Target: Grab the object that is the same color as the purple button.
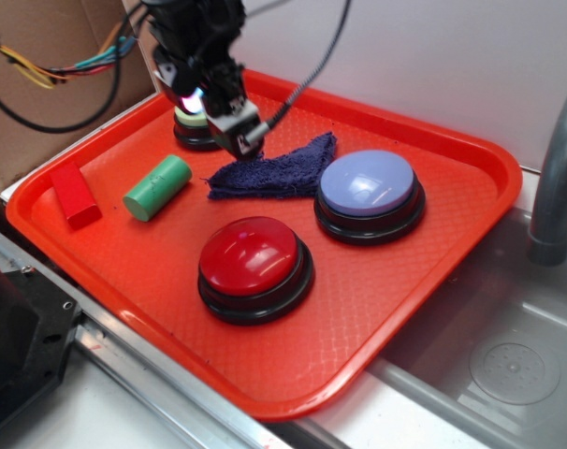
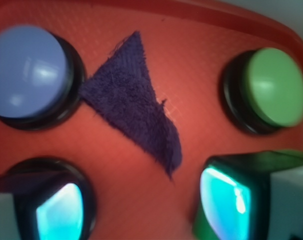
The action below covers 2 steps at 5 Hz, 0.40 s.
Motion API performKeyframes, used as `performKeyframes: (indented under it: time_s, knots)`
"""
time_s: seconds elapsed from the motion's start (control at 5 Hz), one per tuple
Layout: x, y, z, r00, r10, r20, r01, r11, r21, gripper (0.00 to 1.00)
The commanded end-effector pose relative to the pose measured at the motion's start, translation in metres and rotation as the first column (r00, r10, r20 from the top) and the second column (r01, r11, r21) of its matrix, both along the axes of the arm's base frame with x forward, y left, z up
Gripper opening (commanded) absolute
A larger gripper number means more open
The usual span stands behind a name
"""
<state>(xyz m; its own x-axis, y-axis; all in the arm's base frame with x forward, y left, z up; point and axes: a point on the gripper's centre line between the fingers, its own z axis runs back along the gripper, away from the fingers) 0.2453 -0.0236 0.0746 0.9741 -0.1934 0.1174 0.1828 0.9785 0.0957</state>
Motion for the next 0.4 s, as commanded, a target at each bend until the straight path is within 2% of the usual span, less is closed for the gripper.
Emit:
performKeyframes:
  time_s: [0.0, 0.2]
  knots:
    - [0.041, 0.014, -0.031, 0.993, -0.117, 0.023, 0.118, 0.992, -0.054, 1.0]
    - [0.047, 0.019, -0.051, 0.981, -0.193, 0.013, 0.194, 0.976, -0.1, 1.0]
